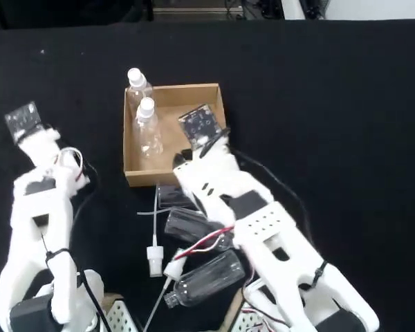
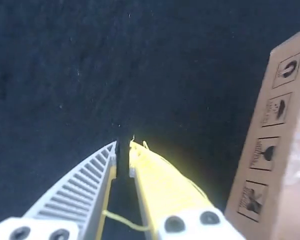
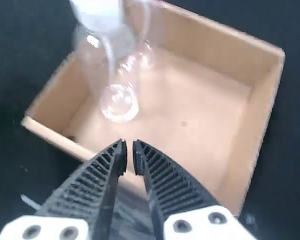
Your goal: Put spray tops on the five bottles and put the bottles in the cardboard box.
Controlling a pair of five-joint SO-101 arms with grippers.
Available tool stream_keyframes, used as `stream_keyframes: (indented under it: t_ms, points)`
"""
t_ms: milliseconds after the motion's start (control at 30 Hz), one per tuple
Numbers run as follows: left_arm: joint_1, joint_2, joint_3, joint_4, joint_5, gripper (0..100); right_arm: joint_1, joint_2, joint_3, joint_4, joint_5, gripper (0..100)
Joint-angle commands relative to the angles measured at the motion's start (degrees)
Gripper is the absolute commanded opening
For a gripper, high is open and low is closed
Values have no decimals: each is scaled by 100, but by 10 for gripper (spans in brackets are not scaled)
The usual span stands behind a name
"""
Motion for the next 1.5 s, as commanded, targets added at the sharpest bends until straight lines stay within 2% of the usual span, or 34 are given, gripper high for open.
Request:
stream_keyframes:
  t_ms: [0,233,400,567,1467]
  points:
    - [-57,-229,215,-835,149,30,-193,207,-40,-624,-44,11]
    - [-13,-167,356,-870,167,30,-185,1420,-356,-1574,-44,11]
    - [-40,-167,374,-870,651,30,-193,1965,-523,-2040,-44,11]
    - [-13,-167,356,-870,642,30,-193,2475,-708,-2470,-44,11]
    - [-4,-176,251,-879,642,30,-202,3767,-1798,-2585,-35,12]
